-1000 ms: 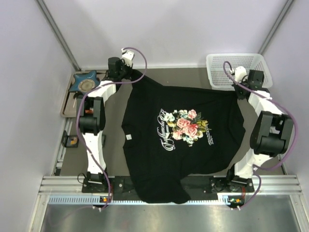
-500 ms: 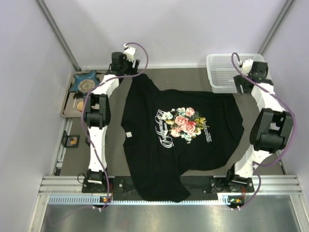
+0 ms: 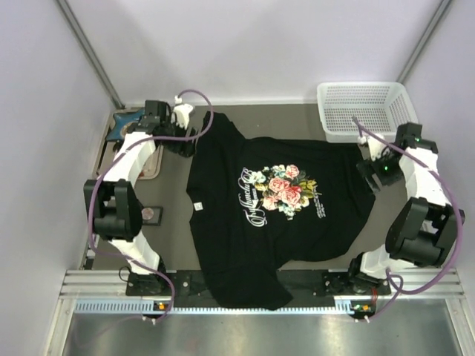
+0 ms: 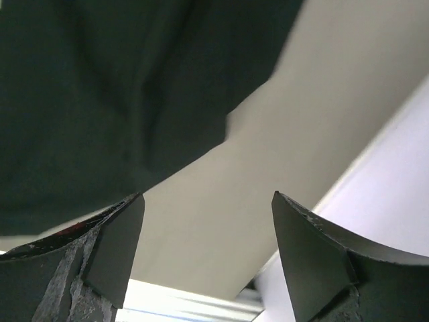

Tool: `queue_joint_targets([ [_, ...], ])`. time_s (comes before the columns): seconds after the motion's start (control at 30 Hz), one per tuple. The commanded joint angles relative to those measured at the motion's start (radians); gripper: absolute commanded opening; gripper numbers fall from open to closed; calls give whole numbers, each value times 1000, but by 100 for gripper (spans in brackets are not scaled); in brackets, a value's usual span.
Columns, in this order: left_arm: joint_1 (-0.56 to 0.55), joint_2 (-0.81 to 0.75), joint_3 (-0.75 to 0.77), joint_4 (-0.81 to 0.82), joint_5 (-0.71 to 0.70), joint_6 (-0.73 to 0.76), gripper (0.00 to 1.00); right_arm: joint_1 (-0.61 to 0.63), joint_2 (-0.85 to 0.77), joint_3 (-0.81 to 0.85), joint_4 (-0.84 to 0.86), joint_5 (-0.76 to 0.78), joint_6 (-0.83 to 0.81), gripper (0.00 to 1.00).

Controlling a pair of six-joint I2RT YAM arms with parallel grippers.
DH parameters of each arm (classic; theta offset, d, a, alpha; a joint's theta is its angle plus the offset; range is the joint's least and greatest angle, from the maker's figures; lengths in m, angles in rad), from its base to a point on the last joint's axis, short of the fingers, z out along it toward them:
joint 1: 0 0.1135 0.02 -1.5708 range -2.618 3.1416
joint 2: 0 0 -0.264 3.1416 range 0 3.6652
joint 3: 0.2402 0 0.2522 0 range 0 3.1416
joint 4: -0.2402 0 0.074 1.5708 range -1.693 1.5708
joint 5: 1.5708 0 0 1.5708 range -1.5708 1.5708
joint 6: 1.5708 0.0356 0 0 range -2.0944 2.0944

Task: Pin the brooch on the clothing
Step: Flatten out the clothes at the center of the board.

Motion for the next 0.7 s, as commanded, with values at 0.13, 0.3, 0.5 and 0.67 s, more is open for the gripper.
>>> queue_joint_targets([
  [0.13, -34, -247, -350, -391, 282, 301, 76, -23, -34, -210, -130, -26, -160, 73],
  [0.3, -157, -416, -565, -473, 113, 533, 76, -23, -39, -294, -131, -14, -181, 70],
  [0.5, -260, -476, -688, -366, 30, 461, 75, -23, -19, -319, -125, -38, -145, 62],
  [0.67, -332, -473, -780, -235, -47, 398, 71, -23, -10, -357, -92, -19, -137, 60],
])
